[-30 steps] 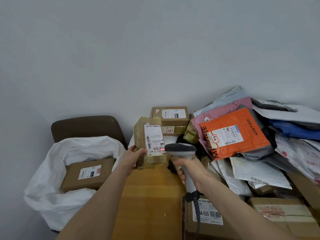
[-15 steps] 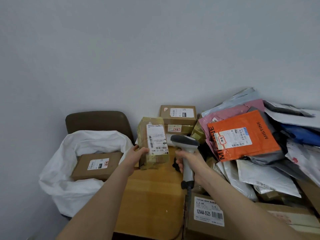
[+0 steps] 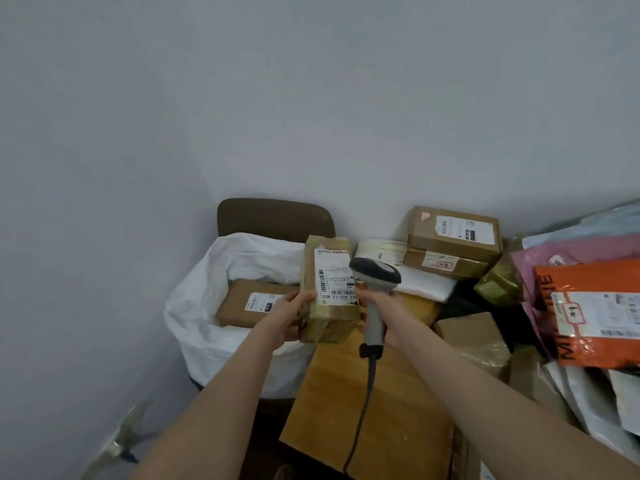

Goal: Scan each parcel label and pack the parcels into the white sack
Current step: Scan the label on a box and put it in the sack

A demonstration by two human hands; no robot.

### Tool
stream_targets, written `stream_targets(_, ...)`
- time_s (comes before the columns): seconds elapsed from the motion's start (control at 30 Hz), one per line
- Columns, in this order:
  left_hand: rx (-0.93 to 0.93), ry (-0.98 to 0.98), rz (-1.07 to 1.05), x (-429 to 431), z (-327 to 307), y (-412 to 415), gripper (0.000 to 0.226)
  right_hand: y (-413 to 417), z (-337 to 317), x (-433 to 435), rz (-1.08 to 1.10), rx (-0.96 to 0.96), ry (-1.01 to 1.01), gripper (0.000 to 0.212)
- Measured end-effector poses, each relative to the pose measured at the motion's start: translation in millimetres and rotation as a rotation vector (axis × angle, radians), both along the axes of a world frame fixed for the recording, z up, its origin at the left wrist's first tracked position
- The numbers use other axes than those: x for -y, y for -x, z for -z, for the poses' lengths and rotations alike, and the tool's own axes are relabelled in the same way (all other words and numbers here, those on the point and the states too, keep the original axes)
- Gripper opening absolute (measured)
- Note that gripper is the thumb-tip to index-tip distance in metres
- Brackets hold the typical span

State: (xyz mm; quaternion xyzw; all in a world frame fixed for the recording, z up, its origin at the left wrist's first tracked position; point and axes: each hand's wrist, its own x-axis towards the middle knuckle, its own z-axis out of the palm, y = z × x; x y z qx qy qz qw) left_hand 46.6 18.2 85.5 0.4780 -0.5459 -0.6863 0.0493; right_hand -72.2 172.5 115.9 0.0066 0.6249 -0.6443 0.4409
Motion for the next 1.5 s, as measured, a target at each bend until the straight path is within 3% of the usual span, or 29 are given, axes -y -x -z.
stream_targets(0.1,0.04,0.015,-0.013,52,8,-15,0.05,-11,11,55,-0.03,0.01,-0.023,0.025)
stream_targets(0.27,0.114,-0.059,-0.025,152,36,-41,0.058,-30,42,166,-0.039,0.028,-0.1,0.02)
stream_targets(0.33,0.136,-0.098,-0.085,186,54,-48,0.061,-37,57,205,-0.039,0.024,-0.136,0.026)
stream_targets(0.43,0.107,-0.163,-0.251,220,81,-51,0.067,-42,79,249,-0.002,-0.018,-0.219,0.052)
stream_targets(0.5,0.078,-0.211,-0.325,230,98,-46,0.072,-42,94,269,0.03,0.005,-0.241,0.055)
stream_targets(0.67,0.118,-0.278,-0.148,233,139,-33,0.062,-31,131,298,0.072,0.054,-0.234,0.049)
stream_targets(0.73,0.142,-0.171,-0.168,250,153,-33,0.063,-25,141,304,0.058,0.061,-0.248,0.044)
stream_targets(0.8,0.236,0.106,-0.225,280,158,-36,0.078,-20,152,307,0.041,0.071,-0.263,0.035)
stream_targets(0.9,0.401,0.421,-0.054,322,163,-38,0.083,-17,168,308,0.037,0.115,-0.257,0.024)
stream_targets(1.07,0.412,0.411,0.26,339,188,-22,0.059,-14,189,309,0.042,0.148,-0.282,0.031)
stream_targets(1.27,0.554,0.564,0.28,317,180,-58,0.044,-14,189,292,-0.1,0.16,-0.379,0.037)
stream_targets(1.4,0.669,0.463,0.352,305,178,-92,0.024,-25,187,281,-0.213,0.212,-0.4,0.038)
stream_targets(1.5,0.739,0.372,0.351,301,185,-102,0.028,-33,190,285,-0.255,0.234,-0.383,0.029)
